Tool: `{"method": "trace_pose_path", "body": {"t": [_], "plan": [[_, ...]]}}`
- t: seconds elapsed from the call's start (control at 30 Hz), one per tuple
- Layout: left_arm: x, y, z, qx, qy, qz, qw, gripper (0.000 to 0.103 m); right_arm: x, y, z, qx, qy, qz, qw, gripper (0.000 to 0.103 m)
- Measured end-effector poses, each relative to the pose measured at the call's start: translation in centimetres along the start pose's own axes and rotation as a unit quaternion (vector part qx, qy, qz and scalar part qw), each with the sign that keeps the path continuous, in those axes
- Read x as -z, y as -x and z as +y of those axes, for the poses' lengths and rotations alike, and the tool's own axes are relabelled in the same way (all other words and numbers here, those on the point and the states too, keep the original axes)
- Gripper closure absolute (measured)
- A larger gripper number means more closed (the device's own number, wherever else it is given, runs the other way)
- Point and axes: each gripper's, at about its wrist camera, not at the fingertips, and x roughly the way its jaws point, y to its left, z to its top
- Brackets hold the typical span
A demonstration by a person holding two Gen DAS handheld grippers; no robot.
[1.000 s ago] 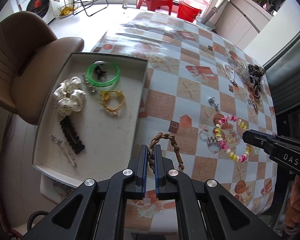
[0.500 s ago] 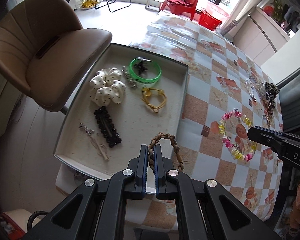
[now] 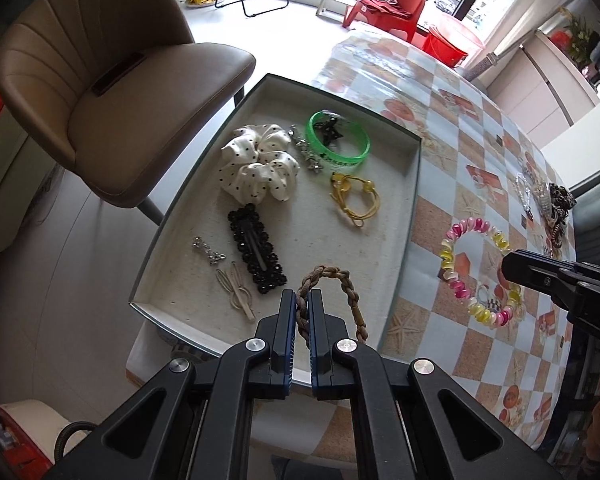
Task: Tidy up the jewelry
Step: 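Carry both bracelets into the grey tray and open both grippers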
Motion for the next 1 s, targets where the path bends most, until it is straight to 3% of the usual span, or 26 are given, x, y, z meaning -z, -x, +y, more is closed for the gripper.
{"method": "trace_pose_path", "body": {"t": [0.6, 1.0], "plan": [[-0.6, -3.0, 0.1, -0.006, 0.004, 0.015, 0.9999, 0.094, -2.6, -3.4, 1.1, -0.023, 0.016, 0.008, 1.0, 0.094], [-1.4, -4.7, -0.3, -0.005, 0.005, 0.001, 1.0, 0.094, -4.6, -5.9, 0.8, -0.047, 0.023, 0.0, 0.999, 0.094]]}}
